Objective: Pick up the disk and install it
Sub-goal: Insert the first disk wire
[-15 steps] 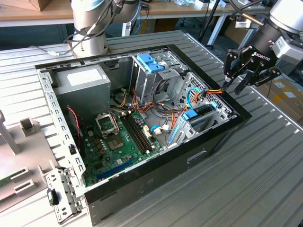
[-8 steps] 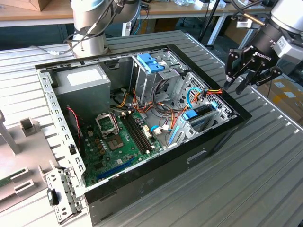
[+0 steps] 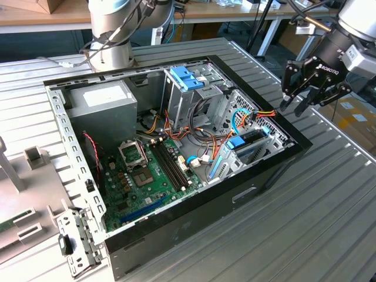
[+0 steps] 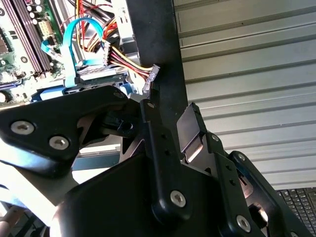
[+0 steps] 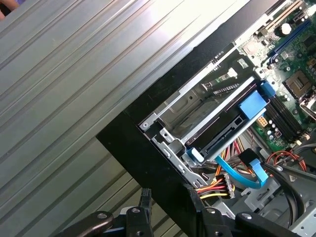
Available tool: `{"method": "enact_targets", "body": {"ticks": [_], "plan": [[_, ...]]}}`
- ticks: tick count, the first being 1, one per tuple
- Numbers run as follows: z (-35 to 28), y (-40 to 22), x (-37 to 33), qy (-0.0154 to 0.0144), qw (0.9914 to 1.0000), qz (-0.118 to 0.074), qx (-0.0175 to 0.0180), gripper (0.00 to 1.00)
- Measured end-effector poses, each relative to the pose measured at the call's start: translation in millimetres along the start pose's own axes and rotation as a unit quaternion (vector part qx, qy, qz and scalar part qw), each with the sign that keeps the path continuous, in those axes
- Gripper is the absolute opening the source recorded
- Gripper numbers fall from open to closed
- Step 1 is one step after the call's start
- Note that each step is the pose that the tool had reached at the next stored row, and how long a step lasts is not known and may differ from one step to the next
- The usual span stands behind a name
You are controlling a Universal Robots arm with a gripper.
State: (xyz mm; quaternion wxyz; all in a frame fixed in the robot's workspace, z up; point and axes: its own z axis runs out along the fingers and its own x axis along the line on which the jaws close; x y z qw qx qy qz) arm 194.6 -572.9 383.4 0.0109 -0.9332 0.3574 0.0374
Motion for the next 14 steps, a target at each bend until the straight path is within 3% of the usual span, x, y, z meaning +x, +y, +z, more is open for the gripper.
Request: {"method": "enact_targets", "body": {"ticks": [14], "plan": [[-0.1, -9.5, 10.7, 0.0, 1.0, 0.0, 0.0, 0.42]]}}
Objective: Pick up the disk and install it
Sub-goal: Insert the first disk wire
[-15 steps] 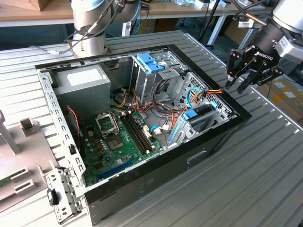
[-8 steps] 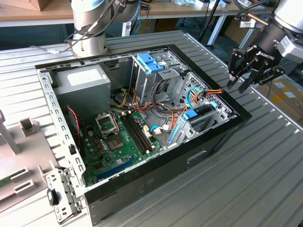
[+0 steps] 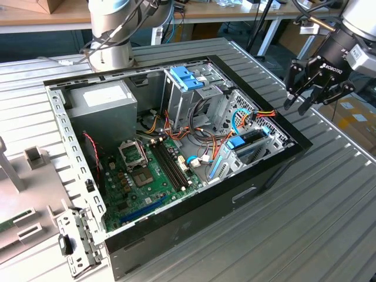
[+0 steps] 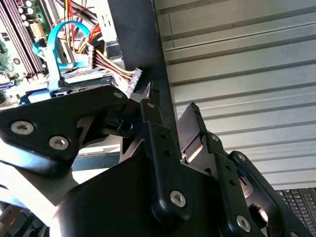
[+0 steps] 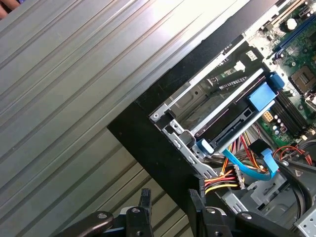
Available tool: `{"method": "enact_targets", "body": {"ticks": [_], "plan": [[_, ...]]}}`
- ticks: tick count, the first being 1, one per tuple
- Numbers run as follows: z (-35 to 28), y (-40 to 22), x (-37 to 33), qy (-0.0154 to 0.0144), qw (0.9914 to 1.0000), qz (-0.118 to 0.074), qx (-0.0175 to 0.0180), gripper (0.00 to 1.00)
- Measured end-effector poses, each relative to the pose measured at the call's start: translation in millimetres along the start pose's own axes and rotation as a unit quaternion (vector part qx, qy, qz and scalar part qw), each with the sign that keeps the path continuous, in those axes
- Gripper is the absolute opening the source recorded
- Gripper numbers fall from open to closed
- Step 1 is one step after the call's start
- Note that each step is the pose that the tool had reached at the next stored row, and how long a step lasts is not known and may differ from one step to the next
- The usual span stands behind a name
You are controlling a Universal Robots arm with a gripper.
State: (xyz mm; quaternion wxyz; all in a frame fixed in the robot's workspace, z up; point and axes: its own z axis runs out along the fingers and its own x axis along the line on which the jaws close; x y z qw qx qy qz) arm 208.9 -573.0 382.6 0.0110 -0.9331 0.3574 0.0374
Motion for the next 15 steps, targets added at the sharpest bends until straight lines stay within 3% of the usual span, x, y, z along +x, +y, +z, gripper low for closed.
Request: {"method": "enact_targets", "body": {"ticks": [8, 11, 15], "plan": [[-0.2, -8.0, 8.8, 0.0, 1.0, 0.0, 0.0, 0.42], [0.4, -7.5, 8.4, 0.0, 1.0, 0.0, 0.0, 0.42], [1.4, -0.3, 0.2, -0.0001, 1.0, 0.0, 0.0003, 0.42]]}}
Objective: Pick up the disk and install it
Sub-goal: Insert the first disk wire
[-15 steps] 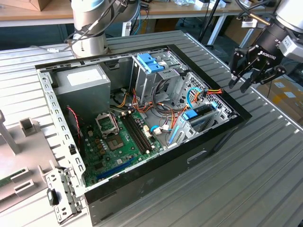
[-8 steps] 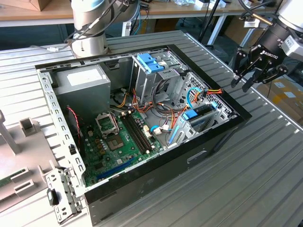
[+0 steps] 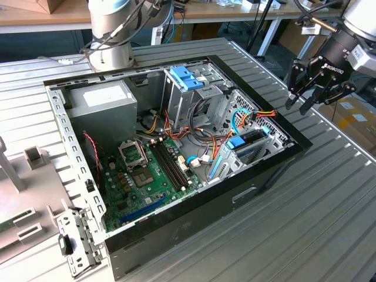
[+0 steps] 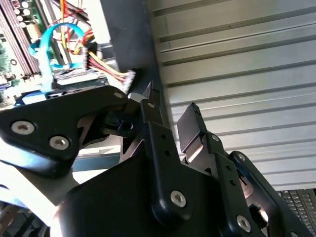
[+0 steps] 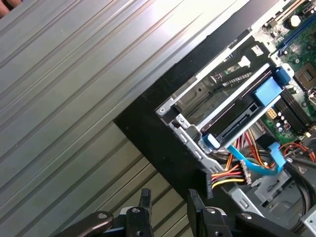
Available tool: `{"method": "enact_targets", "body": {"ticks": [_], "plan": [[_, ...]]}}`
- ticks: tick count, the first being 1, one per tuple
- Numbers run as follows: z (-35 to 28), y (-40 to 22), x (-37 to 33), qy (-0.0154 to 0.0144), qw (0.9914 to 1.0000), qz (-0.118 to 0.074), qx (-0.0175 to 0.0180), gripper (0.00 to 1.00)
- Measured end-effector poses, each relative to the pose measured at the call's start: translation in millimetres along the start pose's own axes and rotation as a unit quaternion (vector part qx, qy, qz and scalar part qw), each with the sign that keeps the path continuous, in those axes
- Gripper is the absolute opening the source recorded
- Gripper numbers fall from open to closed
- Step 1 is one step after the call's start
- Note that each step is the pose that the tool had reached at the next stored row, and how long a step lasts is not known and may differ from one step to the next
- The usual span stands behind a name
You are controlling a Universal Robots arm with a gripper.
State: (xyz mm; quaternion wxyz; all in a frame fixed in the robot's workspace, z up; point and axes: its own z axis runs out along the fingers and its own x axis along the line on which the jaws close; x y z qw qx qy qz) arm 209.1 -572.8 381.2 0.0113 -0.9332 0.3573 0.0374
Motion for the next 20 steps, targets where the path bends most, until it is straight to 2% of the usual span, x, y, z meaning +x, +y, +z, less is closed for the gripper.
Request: {"method": "enact_targets", "body": {"ticks": [2, 5, 8, 13, 17, 20], "plan": [[1.3, 3.5, -4.5, 0.0, 1.0, 0.0, 0.0001, 0.42], [3.2, 2.5, -7.5, 0.0001, 0.99993, -0.012, -0.0009, 0.42], [4.6, 2.4, -12.5, 0.0001, 0.9999, -0.014, -0.0011, 0.42], [10.3, 7.8, -21.7, 0.0002, 0.9999, -0.014, -0.001, 0.42], [13.1, 3.7, -26.4, 0.0003, 0.99975, -0.022, -0.0018, 0.42], [14.6, 2.1, -27.5, 0.0005, 0.99913, -0.042, -0.0034, 0.42]]}}
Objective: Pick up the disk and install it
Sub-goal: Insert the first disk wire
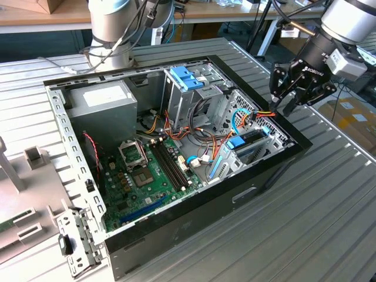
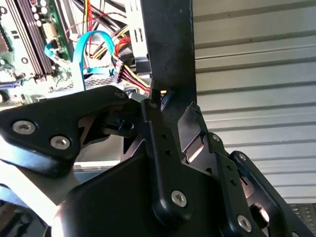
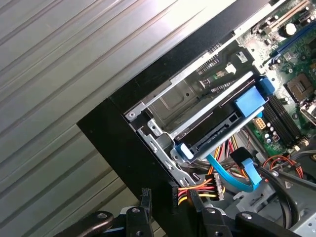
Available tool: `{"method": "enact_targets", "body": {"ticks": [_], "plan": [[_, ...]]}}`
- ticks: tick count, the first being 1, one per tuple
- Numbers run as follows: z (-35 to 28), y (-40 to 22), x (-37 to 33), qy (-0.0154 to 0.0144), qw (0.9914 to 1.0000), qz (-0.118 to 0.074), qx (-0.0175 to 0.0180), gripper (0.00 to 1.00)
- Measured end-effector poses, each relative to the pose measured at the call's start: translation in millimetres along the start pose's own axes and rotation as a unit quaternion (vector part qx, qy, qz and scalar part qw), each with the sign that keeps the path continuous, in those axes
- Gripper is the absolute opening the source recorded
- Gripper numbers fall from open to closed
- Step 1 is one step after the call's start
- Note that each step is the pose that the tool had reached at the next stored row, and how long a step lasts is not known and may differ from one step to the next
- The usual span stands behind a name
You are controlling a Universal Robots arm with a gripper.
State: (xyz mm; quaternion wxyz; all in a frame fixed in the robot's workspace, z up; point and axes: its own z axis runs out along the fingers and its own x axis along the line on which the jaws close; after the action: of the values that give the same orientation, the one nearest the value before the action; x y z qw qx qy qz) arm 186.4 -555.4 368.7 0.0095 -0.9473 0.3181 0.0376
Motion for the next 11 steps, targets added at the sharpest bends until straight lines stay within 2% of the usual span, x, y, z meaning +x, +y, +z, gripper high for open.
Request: {"method": "enact_targets", "body": {"ticks": [3, 6, 11], "plan": [[2.4, 0.0, 0.2, 0.0003, 0.99994, -0.01, -0.0011, 0.42], [5.1, -0.1, 0.3, 0.0003, 0.99994, -0.01, -0.0012, 0.42], [5.4, 0.0, 0.4, 0.0005, 0.99994, -0.01, -0.0013, 0.42]]}}
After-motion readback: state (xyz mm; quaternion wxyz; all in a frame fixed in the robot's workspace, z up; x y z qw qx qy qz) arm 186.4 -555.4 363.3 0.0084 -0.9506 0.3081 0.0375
